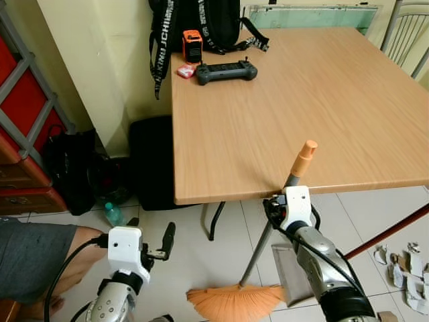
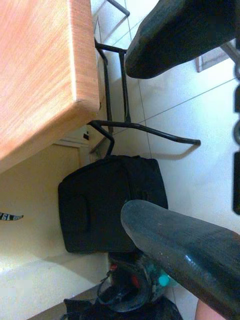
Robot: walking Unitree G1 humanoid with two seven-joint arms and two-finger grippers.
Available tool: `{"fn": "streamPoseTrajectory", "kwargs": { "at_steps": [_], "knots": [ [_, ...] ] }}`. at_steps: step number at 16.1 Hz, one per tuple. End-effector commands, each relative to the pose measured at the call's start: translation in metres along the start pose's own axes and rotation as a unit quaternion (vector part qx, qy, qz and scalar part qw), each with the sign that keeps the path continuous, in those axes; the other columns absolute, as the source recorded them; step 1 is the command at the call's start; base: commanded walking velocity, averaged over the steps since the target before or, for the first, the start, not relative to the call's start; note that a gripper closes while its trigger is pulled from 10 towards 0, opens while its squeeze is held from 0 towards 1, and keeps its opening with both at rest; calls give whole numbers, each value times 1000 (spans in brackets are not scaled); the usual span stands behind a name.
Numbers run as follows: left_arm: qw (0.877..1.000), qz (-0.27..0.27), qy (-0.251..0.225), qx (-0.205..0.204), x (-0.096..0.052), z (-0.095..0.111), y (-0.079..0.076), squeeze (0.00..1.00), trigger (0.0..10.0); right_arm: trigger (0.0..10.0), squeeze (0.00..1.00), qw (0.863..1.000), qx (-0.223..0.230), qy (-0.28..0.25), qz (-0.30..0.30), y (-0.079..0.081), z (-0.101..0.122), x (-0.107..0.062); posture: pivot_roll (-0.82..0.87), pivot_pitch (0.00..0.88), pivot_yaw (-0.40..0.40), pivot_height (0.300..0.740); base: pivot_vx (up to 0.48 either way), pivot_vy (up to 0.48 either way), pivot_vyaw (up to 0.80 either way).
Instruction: Sweep floor
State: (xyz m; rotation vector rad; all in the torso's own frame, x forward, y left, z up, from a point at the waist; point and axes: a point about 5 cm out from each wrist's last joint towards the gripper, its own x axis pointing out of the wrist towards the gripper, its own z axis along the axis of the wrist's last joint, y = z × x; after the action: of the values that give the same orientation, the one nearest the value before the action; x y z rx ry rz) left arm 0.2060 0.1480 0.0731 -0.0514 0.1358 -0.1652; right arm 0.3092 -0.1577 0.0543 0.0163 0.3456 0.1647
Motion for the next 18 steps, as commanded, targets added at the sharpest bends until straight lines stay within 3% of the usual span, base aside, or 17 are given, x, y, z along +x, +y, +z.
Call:
{"fn": "streamPoseTrajectory", "kwargs": {
  "at_steps": [1, 7, 10, 12, 14, 18],
  "knots": [
    [1000, -2, 1, 2, 1, 1, -2, 0, 10000, 0, 0, 1000, 3, 0, -7, -6, -1, -1, 101, 159, -38, 740, 0, 0, 0],
    [1000, -5, 0, 0, 3, 2, -4, 0, 10000, 0, 0, 1000, 4, 3, -8, -6, -6, -7, 88, 154, -40, 740, 0, 0, 0],
    [1000, -7, 0, 0, 5, 2, -3, 0, 10000, 0, 0, 1000, 2, -20, 7, -6, -1, -8, 92, 146, -38, 740, 0, 0, 0],
    [999, -33, 9, -5, 5, 1, -5, 0, 10000, 0, 0, 997, -3, -73, -12, -18, 16, -16, 93, 139, -38, 740, 0, 0, 0],
    [999, -34, 8, -2, 6, 1, -3, 0, 10000, 0, 0, 996, 3, -91, -24, -26, 22, -21, 93, 128, -34, 740, 0, 0, 0],
    [999, -43, 3, -4, 13, 4, -2, 0, 10000, 0, 0, 997, -19, -73, -5, -36, 16, -45, 83, 96, -24, 740, 0, 0, 0]
  ]
}}
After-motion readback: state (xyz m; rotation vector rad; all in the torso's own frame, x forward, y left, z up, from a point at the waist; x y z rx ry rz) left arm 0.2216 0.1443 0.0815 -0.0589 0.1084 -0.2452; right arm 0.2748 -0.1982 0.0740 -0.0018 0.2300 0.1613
